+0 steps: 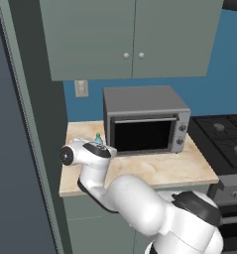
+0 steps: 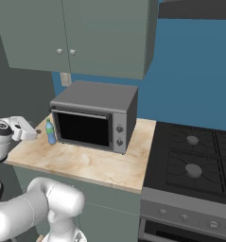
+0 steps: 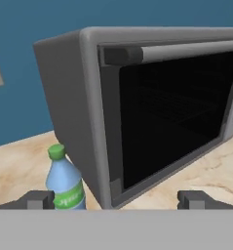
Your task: Take the bottled waters from the counter and place them in the freezer to freeze. Close the freezer door after placing the bottles.
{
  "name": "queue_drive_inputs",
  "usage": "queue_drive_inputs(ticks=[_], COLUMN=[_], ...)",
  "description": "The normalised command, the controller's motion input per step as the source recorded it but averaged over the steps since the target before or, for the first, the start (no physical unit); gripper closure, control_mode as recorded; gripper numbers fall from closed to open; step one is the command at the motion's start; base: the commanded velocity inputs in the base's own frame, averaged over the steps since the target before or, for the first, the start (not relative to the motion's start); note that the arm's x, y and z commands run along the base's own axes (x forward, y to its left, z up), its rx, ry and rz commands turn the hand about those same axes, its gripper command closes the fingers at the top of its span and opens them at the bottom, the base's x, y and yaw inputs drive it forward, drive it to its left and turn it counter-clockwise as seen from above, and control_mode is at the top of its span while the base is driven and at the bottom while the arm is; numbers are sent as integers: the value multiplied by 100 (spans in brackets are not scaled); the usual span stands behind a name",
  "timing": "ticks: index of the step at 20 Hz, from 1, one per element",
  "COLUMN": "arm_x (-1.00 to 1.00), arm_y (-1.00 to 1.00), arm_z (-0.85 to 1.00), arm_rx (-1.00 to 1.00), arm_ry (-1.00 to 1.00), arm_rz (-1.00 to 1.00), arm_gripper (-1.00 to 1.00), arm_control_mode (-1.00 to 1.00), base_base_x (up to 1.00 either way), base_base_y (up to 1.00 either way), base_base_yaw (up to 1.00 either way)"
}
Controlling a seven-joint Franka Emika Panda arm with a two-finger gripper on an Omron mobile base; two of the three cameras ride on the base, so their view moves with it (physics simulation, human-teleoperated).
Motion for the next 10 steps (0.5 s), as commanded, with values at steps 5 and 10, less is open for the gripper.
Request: queue_drive_inputs(ticks=[5, 10], arm_x=[12, 14], arm_y=[0, 0], arm_z=[-10, -15], arm_rx=[0, 0], arm_ry=[0, 0], arm_rz=[0, 0], arm_gripper=[-100, -100], arm_control_mode=[-100, -100], base_base_x=[0, 0], base_base_y=[0, 0], base_base_yaw=[0, 0])
